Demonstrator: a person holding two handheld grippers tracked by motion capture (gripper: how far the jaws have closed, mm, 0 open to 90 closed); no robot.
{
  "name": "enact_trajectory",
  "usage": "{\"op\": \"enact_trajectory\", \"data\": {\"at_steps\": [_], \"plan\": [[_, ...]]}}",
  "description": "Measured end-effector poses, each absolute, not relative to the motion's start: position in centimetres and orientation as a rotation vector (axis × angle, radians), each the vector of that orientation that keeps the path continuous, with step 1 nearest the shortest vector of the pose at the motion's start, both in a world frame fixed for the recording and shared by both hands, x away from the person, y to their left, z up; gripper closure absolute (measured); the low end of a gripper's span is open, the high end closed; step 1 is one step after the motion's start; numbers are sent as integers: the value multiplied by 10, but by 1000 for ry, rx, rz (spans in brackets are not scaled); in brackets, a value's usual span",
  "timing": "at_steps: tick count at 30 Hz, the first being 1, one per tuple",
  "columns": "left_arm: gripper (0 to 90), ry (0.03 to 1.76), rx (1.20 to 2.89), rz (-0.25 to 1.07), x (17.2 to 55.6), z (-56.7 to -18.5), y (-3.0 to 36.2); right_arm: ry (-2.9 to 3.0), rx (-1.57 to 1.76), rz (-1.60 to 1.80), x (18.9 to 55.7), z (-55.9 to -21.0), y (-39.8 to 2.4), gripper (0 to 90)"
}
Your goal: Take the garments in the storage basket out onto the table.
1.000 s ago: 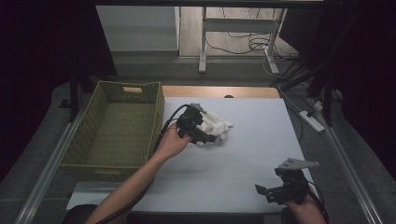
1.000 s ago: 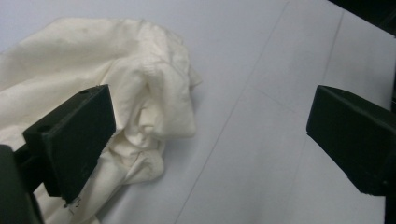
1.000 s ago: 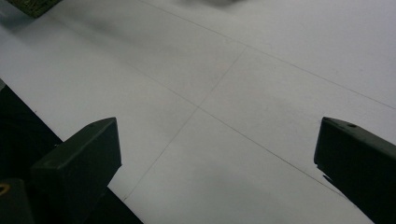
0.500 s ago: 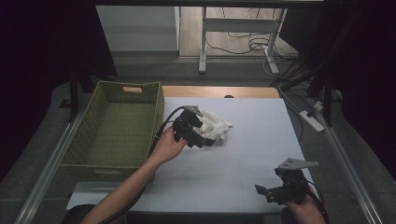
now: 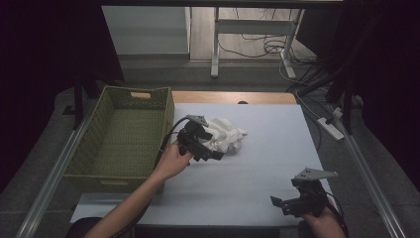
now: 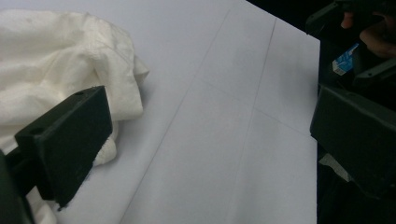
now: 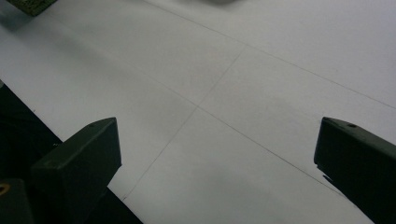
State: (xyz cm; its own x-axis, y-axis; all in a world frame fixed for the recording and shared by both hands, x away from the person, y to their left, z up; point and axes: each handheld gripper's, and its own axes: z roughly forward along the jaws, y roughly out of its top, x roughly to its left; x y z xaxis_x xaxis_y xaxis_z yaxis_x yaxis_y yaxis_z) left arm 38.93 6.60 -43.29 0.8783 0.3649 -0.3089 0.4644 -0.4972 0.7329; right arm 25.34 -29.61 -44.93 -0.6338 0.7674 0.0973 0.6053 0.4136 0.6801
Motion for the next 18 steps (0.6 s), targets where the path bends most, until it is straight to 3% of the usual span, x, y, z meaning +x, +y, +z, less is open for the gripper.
{"op": "enact_trajectory", "data": {"at_steps": [18], "plan": [[0,581,2130,-113,370,-427,87,2438,1204,1038,253,-449,-297,7]]}}
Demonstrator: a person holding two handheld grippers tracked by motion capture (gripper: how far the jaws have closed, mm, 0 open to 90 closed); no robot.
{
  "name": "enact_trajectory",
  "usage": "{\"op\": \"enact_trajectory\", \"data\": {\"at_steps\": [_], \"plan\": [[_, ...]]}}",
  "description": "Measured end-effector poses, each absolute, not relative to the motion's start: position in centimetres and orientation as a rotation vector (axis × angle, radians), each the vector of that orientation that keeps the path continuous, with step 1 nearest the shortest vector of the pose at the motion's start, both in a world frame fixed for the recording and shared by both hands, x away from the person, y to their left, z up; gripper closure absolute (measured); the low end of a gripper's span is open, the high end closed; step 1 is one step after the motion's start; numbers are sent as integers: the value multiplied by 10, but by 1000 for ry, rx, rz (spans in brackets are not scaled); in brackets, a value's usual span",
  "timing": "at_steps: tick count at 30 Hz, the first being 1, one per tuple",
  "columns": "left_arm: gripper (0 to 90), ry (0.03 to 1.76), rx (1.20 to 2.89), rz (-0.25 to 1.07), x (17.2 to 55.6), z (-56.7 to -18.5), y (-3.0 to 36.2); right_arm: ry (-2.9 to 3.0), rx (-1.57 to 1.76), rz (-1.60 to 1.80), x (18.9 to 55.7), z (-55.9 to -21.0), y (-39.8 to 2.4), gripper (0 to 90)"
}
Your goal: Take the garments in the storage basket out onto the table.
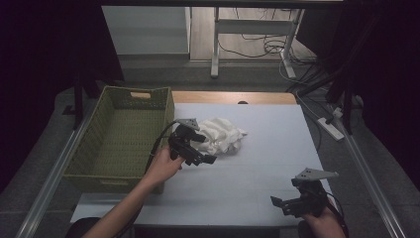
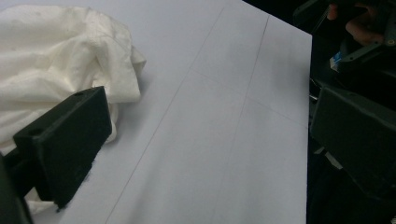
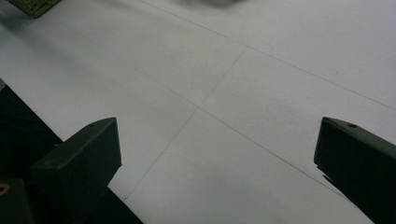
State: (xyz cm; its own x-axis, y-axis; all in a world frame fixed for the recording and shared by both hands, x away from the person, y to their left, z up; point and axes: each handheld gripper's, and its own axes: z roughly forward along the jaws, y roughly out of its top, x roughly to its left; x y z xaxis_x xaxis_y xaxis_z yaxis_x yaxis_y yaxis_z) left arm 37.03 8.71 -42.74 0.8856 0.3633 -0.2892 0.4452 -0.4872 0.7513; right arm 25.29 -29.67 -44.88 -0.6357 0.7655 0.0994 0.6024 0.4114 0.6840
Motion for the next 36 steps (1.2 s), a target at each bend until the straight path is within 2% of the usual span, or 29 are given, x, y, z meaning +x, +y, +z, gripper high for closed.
{"op": "enact_trajectory", "data": {"at_steps": [36], "plan": [[0,666,2034,-103,331,-421,144,2434,1206,1051,253,-449,-297,7]]}}
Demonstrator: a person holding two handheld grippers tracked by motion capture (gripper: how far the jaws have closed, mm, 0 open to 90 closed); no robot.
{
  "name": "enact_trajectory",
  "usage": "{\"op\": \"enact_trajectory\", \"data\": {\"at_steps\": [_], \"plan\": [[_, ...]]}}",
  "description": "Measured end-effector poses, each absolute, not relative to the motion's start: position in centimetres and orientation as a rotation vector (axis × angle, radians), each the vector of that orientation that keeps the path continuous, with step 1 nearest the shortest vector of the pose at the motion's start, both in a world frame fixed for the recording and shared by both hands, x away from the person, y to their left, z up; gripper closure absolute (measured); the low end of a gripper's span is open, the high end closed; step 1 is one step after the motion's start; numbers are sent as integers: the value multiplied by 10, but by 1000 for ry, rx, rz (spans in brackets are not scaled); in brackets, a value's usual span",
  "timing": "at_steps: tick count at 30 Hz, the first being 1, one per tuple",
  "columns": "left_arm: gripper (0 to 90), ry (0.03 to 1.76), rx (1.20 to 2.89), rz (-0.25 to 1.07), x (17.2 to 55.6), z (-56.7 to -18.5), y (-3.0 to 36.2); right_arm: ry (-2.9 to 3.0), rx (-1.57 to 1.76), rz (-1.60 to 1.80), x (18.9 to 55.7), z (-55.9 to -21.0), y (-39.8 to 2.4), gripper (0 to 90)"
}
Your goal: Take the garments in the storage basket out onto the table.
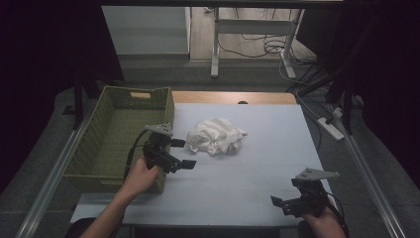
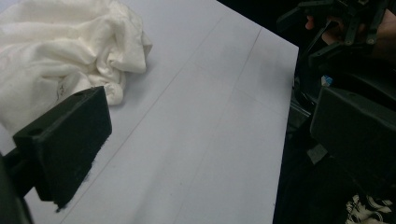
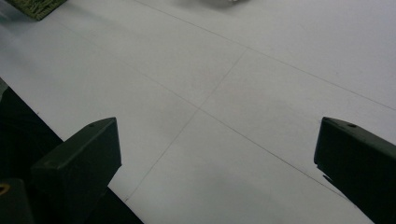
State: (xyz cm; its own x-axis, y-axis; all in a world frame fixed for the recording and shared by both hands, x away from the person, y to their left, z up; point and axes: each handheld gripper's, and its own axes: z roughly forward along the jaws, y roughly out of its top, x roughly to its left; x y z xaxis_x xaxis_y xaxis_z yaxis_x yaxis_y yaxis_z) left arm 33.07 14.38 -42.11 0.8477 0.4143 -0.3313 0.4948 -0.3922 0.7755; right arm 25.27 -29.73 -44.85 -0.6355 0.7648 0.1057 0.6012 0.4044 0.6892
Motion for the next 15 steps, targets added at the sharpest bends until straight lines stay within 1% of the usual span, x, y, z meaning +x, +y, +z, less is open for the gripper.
{"op": "enact_trajectory", "data": {"at_steps": [15], "plan": [[0,697,2042,-82,300,-424,163,2434,1200,1044,252,-449,-297,7]]}}
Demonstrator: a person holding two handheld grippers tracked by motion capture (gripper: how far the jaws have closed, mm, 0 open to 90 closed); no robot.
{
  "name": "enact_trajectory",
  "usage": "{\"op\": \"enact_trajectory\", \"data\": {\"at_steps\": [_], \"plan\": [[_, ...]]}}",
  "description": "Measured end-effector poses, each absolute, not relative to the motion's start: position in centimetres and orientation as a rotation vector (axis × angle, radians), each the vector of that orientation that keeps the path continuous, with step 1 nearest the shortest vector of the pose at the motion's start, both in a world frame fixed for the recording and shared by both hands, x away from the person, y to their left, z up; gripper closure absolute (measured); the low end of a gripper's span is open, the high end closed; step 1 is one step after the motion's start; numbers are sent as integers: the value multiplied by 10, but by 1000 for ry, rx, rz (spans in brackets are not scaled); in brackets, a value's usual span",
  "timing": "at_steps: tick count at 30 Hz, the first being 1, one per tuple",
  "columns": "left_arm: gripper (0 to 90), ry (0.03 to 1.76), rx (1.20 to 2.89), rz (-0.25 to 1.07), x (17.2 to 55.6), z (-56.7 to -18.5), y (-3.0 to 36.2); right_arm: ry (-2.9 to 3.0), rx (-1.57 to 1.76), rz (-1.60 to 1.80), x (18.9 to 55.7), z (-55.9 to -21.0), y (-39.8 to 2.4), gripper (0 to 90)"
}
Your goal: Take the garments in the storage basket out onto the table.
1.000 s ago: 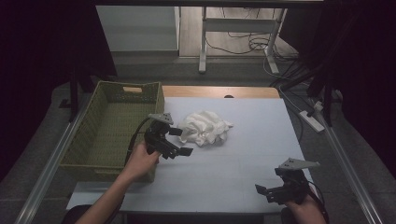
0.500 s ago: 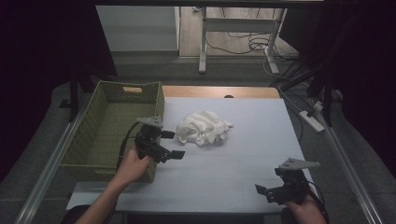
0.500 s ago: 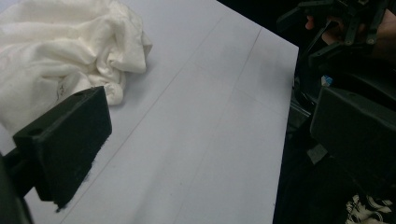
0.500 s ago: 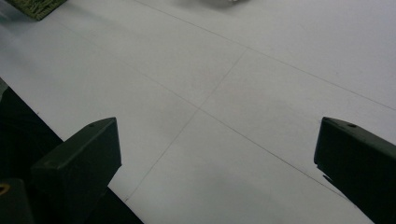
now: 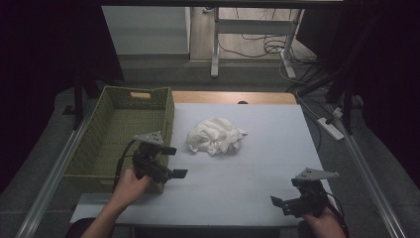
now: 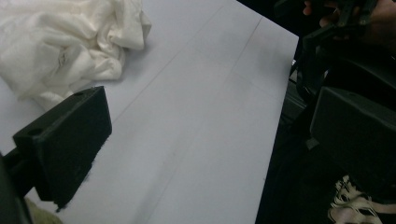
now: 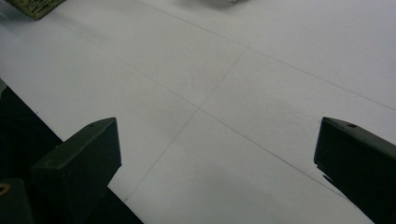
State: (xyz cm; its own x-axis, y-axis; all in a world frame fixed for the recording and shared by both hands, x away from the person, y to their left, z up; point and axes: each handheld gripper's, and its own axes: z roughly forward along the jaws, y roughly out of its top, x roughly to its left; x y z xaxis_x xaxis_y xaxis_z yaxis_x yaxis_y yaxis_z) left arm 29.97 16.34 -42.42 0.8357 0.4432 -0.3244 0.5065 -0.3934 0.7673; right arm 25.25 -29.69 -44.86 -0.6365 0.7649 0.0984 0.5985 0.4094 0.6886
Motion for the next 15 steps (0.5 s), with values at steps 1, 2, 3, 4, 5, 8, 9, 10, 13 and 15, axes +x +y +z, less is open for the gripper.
{"op": "enact_trajectory", "data": {"at_steps": [1,2,3,4,5,8,9,10,13,15], "plan": [[0,701,2041,-82,298,-425,165,2434,1202,1043,252,-448,-297,7],[0,705,2039,-80,294,-425,167,2434,1202,1043,252,-448,-297,7],[0,709,2037,-77,292,-426,170,2433,1202,1043,252,-448,-297,7],[0,713,2033,-76,290,-426,172,2433,1202,1043,252,-448,-297,7],[0,719,2029,-72,287,-426,174,2433,1203,1042,252,-448,-297,7],[0,739,2012,-53,280,-427,183,2434,1201,1039,252,-449,-296,7],[0,749,2010,-44,277,-427,186,2434,1201,1038,252,-449,-296,7],[0,762,2001,-37,274,-428,190,2434,1201,1037,252,-449,-296,7],[0,791,1974,-32,267,-431,200,2433,1202,1038,252,-449,-296,7],[0,808,1961,-27,262,-433,206,2432,1204,1037,252,-449,-296,7]]}}
